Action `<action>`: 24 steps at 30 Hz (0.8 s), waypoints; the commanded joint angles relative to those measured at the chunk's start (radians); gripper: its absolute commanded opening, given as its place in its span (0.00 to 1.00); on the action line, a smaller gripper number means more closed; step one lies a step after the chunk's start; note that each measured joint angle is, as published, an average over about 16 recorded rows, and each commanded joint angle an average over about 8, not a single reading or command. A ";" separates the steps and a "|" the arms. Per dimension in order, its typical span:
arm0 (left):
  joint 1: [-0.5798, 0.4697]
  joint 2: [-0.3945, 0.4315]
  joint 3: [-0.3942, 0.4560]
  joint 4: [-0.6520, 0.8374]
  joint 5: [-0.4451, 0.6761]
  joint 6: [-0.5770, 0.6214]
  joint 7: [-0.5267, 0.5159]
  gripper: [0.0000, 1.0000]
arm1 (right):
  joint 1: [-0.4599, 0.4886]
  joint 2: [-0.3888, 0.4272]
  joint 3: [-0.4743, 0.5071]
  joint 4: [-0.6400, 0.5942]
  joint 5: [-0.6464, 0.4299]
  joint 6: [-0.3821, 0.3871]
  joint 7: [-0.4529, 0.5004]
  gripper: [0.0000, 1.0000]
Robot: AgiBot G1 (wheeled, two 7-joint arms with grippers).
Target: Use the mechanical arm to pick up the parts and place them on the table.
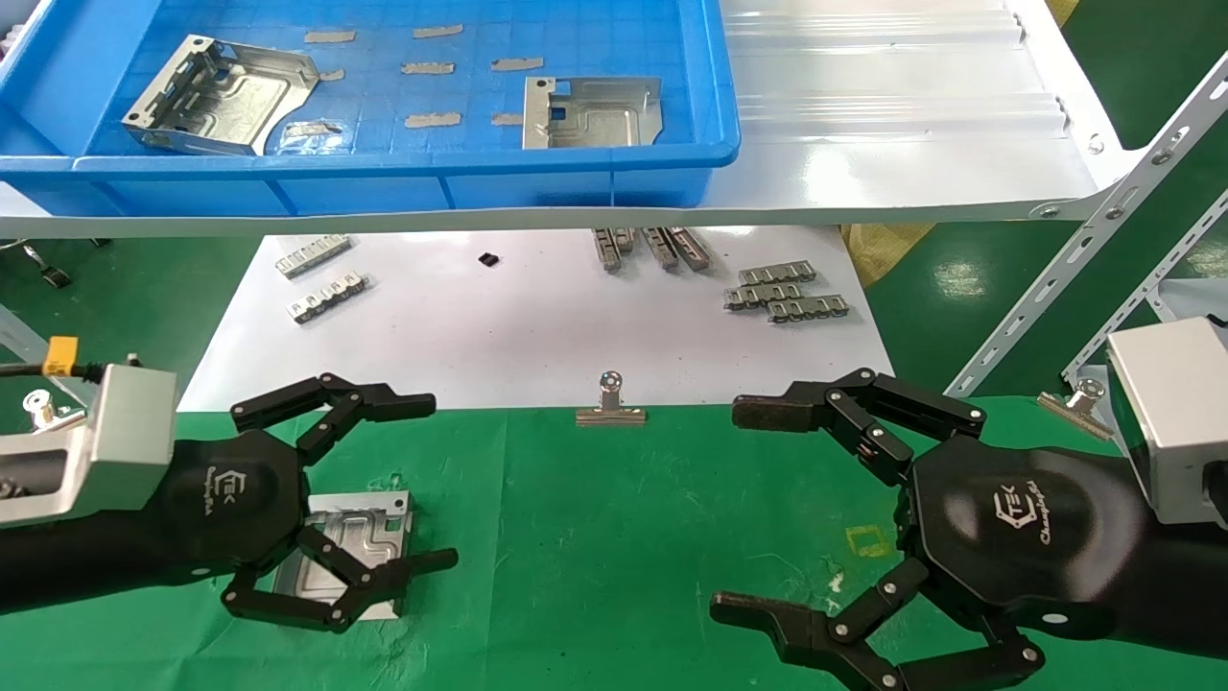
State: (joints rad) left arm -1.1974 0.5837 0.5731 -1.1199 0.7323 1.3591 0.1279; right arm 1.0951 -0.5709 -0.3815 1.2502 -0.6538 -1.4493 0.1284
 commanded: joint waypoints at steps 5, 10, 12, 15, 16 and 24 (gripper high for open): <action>0.026 0.006 -0.063 -0.035 0.000 0.029 -0.068 1.00 | 0.000 0.000 0.000 0.000 0.000 0.000 0.000 1.00; 0.048 0.011 -0.116 -0.065 -0.001 0.054 -0.124 1.00 | 0.000 0.000 0.000 0.000 0.000 0.000 0.000 1.00; 0.057 0.013 -0.137 -0.077 -0.001 0.064 -0.147 1.00 | 0.000 0.000 0.000 0.000 0.000 0.000 0.000 1.00; 0.071 0.016 -0.169 -0.094 -0.001 0.078 -0.181 1.00 | 0.000 0.000 0.000 0.000 0.000 0.000 0.000 1.00; 0.075 0.017 -0.179 -0.100 -0.001 0.083 -0.193 1.00 | 0.000 0.000 0.000 0.000 0.000 0.000 0.000 1.00; 0.110 0.025 -0.262 -0.147 -0.002 0.122 -0.282 1.00 | 0.000 0.000 0.000 0.000 0.000 0.000 0.000 1.00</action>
State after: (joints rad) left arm -1.0910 0.6075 0.3192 -1.2619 0.7307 1.4774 -0.1448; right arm 1.0951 -0.5709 -0.3815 1.2501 -0.6537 -1.4492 0.1284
